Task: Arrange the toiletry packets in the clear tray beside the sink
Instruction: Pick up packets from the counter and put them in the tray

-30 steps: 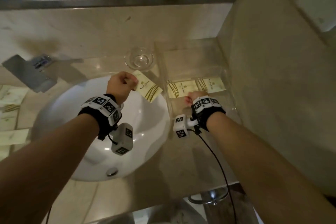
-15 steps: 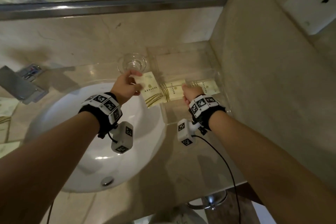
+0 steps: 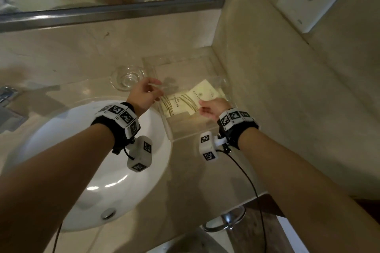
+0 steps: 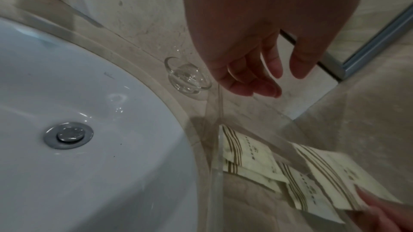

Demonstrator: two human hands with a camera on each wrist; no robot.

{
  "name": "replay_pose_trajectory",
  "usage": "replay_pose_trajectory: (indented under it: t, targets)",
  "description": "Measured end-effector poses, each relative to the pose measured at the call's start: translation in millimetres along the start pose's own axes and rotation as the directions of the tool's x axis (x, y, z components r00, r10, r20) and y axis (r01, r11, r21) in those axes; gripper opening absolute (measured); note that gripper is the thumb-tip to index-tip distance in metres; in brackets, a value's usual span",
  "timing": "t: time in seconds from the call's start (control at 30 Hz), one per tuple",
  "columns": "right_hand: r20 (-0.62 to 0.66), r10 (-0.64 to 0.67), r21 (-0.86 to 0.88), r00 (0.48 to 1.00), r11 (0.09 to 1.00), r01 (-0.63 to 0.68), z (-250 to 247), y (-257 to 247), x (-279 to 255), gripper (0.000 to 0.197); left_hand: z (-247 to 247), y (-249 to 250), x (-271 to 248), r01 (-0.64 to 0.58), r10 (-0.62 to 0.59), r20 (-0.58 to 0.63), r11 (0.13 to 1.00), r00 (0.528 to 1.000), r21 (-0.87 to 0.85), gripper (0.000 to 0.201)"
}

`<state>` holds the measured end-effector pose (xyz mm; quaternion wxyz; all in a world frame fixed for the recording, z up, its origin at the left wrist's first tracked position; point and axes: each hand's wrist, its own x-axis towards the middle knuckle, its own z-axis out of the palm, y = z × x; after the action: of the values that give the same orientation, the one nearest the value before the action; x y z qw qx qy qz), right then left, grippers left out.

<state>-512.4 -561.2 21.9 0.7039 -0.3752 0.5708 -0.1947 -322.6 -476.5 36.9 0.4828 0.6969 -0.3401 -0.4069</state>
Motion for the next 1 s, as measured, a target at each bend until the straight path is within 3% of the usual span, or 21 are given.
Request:
replay_pose_trajectory:
  t: [0.07,0.13,0.2,0.33,0.5,0.7,0.83,1.0]
  targets:
    - [-0.114,0.054,0.173,0.992,0.984,-0.034,-20.1,1.1,2.1,0.003,4.8,-2.1,-0.2,0.007,-0.008,0.007,1.0,1.0,0.015,0.019]
    - [-0.18,0.124,0.204,0.976,0.975,-0.086,-35.1,3.8,4.1,0.024,10.1,-3.8,-0.5,0.012,-0.013,0.022,1.0,1.0,0.027,0.019]
    - [-0.22,0.187,0.159,0.957,0.975,-0.154,-42.9,6.5,5.2,0.033,14.5,-5.4,-0.9,0.018,-0.02,0.037,0.999,0.999,0.041,0.019]
    - [-0.217,0.213,0.134,0.953,0.973,-0.187,-43.8,7.2,12.9,0.032,19.9,-7.2,0.4,0.039,-0.04,0.038,0.998,0.998,0.041,0.019]
    - [-0.129,0.128,0.067,0.983,0.99,-0.121,-43.8,8.2,29.0,0.047,17.1,-12.2,1.6,0.06,-0.061,0.011,0.997,0.998,0.051,0.017]
    - [-0.176,0.214,0.218,0.961,0.96,-0.174,-31.1,-0.4,52.2,0.034,5.6,-19.9,-1.4,0.068,-0.067,-0.019,0.994,0.998,0.081,0.024]
    - [-0.188,0.186,0.083,0.964,0.981,-0.173,-33.4,4.4,61.9,0.022,-1.6,-25.8,-0.8,0.097,-0.095,-0.033,0.991,0.995,0.094,0.017]
    - [-0.303,0.074,-0.3,0.95,0.939,-0.169,-41.9,26.2,83.6,0.059,-9.6,-26.5,-0.3,0.097,-0.094,-0.041,0.992,0.995,0.079,0.021]
